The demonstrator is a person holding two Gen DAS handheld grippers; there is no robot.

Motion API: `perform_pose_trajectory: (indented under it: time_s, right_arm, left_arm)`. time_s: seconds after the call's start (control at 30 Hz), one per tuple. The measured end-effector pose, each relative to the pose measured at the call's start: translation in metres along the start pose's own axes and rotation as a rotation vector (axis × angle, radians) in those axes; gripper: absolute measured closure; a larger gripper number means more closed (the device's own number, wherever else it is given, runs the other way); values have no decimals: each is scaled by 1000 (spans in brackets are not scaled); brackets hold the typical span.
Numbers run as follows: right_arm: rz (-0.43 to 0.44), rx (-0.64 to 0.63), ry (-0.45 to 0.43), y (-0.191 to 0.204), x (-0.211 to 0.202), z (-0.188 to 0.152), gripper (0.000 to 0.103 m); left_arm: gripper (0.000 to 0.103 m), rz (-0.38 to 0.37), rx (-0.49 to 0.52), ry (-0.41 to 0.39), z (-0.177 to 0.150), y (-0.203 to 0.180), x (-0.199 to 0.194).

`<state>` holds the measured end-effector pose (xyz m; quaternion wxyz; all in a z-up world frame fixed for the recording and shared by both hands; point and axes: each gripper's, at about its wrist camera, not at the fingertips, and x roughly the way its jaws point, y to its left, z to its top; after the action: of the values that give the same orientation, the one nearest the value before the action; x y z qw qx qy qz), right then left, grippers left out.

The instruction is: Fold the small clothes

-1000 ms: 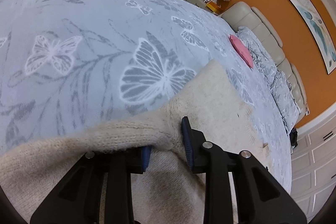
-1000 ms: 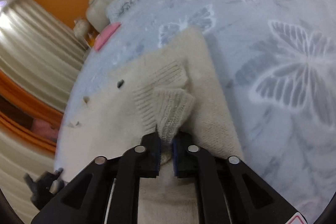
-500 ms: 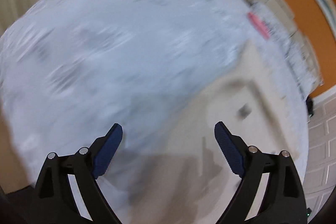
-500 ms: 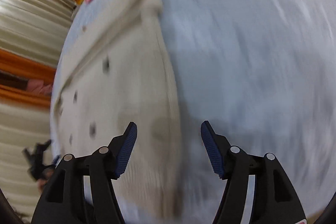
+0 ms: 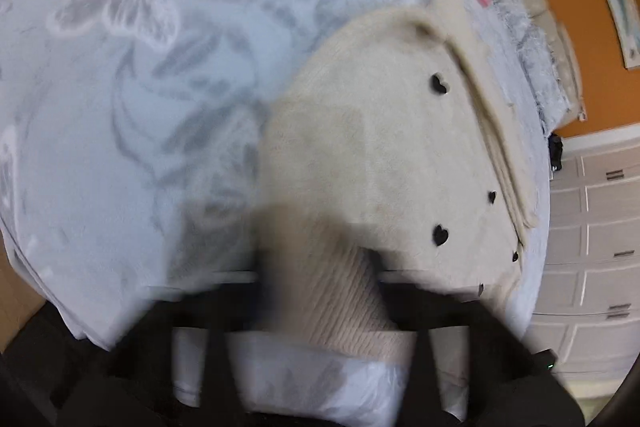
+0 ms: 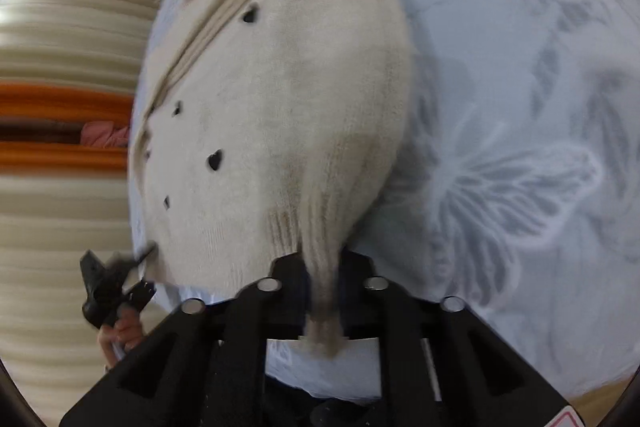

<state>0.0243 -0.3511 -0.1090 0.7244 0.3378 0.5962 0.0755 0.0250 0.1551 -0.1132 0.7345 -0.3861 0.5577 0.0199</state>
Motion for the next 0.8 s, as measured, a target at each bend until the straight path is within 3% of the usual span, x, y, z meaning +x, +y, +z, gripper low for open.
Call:
perform_pose_trajectory:
  time_s: [0.07,0.1,0.3,0.47,0.8]
  right_arm:
    - [24,-23,-74,10,-22,-4,93]
    - [58,-31,-116,15,-40,-9,93]
    - [101,-95,-237,24,-122,-42,94]
    - [102,-64,-231,-9,-146,-88,94]
    - [101,-18,-174,-52,-168,-182,95]
  left_arm:
    - [93,-88,-130,8,-4,14,-10]
    - [93,-109,-143,1,-8,15,-19]
    - [97,-190,-13,-42,-54,7,-98]
    - [97,-225,-12,-16,-100,28,-135]
    - [97,-196,1,71,-183,59,-164]
